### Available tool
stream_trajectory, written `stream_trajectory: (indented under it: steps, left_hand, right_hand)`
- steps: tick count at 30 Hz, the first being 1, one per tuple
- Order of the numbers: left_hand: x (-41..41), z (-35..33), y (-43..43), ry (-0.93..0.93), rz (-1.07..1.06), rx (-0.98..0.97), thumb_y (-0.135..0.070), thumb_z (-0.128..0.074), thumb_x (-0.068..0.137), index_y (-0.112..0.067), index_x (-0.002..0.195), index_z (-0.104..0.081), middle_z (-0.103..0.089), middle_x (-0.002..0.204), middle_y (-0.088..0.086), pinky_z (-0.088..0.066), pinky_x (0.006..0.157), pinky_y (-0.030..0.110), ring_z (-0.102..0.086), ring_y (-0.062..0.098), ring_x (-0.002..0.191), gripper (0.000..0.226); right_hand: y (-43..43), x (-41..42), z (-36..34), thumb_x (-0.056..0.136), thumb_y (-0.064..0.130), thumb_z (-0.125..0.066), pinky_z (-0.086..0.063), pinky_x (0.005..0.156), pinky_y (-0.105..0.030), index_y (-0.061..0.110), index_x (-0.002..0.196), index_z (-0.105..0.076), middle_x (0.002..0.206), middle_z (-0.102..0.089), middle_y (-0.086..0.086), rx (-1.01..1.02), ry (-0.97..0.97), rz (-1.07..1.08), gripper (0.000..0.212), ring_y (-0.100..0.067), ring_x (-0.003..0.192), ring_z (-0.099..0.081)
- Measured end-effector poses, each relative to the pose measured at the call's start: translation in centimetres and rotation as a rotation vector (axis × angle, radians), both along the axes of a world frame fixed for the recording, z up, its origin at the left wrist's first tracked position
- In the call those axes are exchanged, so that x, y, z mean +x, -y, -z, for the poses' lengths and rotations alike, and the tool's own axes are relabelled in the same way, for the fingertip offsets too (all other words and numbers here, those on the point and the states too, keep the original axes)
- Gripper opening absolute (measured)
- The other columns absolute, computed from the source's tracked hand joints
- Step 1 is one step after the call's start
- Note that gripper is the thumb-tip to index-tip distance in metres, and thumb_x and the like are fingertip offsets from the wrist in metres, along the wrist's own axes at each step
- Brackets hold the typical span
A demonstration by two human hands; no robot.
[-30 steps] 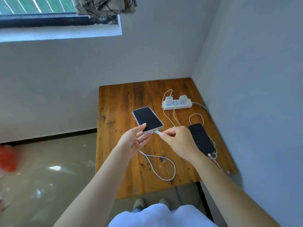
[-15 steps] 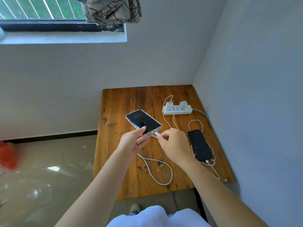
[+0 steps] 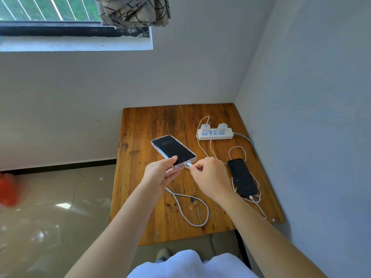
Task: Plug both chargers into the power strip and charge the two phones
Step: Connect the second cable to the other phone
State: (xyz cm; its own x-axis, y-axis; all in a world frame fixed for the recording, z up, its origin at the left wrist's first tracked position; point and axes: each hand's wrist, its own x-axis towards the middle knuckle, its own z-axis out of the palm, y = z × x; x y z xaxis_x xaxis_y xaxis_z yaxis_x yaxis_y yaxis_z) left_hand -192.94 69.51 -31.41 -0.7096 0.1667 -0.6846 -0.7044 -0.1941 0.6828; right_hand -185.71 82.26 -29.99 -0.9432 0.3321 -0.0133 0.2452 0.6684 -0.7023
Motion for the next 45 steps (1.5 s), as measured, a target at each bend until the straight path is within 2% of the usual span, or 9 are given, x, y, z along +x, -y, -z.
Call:
stream_trajectory:
  steps: [5,9,15,20,25,28,34,40,45]
  left_hand:
    - [-0.1,0.1,-0.2,-0.020,0.020,-0.009,-0.012,-0.070,0.085,-0.006,0.110,-0.059,-0.072,0.107,0.018,-0.057,0.088,0.039,-0.075,0.025,0.083,0.028]
    - [0.0,0.4,0.0,0.019,0.017,0.013,-0.010,-0.069,0.086,-0.006,0.110,-0.057,-0.072,0.106,0.019,-0.057,0.088,0.040,-0.075,0.027,0.083,0.028]
    - [0.1,0.7,0.1,0.008,0.015,-0.028,-0.010,-0.069,0.086,-0.002,0.115,-0.057,-0.071,0.107,0.019,-0.057,0.089,0.040,-0.075,0.027,0.084,0.032]
    - [-0.2,0.9,0.5,0.008,0.048,0.034,-0.012,-0.065,0.089,-0.001,0.118,-0.057,-0.071,0.108,0.019,-0.056,0.085,0.034,-0.072,0.025,0.093,0.032]
    - [-0.3,1.2,0.6,0.022,0.056,0.050,-0.013,-0.063,0.091,-0.004,0.113,-0.060,-0.071,0.103,0.015,-0.054,0.077,0.030,-0.069,0.023,0.095,0.024]
    - [-0.6,1.1,0.7,0.032,0.082,0.066,-0.012,-0.061,0.092,-0.005,0.112,-0.062,-0.072,0.104,0.015,-0.054,0.077,0.030,-0.069,0.024,0.094,0.021]
    - [-0.8,1.0,0.8,0.011,0.108,0.063,-0.011,-0.060,0.093,-0.003,0.123,-0.057,-0.065,0.120,0.019,-0.053,0.075,0.029,-0.063,0.028,0.109,0.032]
    - [-0.8,1.3,1.0,0.015,0.120,0.080,-0.012,-0.061,0.092,-0.005,0.123,-0.057,-0.067,0.116,0.016,-0.054,0.070,0.026,-0.066,0.022,0.097,0.032]
    - [-0.8,1.7,1.1,0.031,0.108,0.078,-0.010,-0.063,0.091,-0.010,0.107,-0.062,-0.071,0.104,0.012,-0.056,0.063,0.025,-0.069,0.020,0.091,0.017]
  right_hand:
    - [0.3,-0.3,0.3,0.090,0.027,-0.061,-0.040,0.045,-0.009,0.019,0.075,-0.072,0.059,-0.058,0.009,0.009,-0.001,0.021,0.021,-0.008,0.053,-0.059]
    - [0.5,-0.3,0.6,0.090,0.026,-0.060,-0.035,0.046,-0.007,0.017,0.075,-0.071,0.059,-0.054,0.013,-0.012,-0.013,0.041,0.020,-0.006,0.054,-0.057]
    - [0.5,-0.2,1.3,0.090,0.026,-0.060,-0.042,0.050,-0.013,0.016,0.075,-0.072,0.062,-0.064,0.002,-0.122,0.030,0.022,0.021,-0.010,0.057,-0.060]
    - [-0.2,-0.1,1.5,0.089,0.029,-0.061,-0.047,0.059,-0.014,0.018,0.088,-0.074,0.071,-0.067,0.010,-0.258,0.060,-0.023,0.018,-0.007,0.070,-0.063]
    - [-0.8,-0.2,1.9,0.089,0.025,-0.061,-0.043,0.060,-0.013,0.014,0.093,-0.073,0.074,-0.065,0.011,-0.282,0.133,-0.067,0.017,-0.006,0.072,-0.062]
    - [-1.2,-0.3,2.0,0.090,0.024,-0.060,-0.047,0.062,-0.015,0.014,0.094,-0.073,0.077,-0.067,0.008,-0.289,0.140,-0.064,0.017,-0.008,0.074,-0.063]
    - [-1.4,-0.6,2.4,0.089,0.025,-0.061,-0.047,0.063,-0.015,0.015,0.095,-0.073,0.081,-0.067,0.007,-0.274,0.148,-0.064,0.016,-0.008,0.077,-0.063]
    - [-1.4,-0.6,2.7,0.089,0.024,-0.062,-0.048,0.064,-0.017,0.014,0.095,-0.072,0.081,-0.067,0.005,-0.273,0.157,-0.067,0.016,-0.009,0.076,-0.062]
    - [-1.4,-0.5,2.9,0.089,0.023,-0.063,-0.051,0.067,-0.021,0.012,0.097,-0.072,0.083,-0.068,0.003,-0.275,0.156,-0.073,0.016,-0.011,0.078,-0.063]
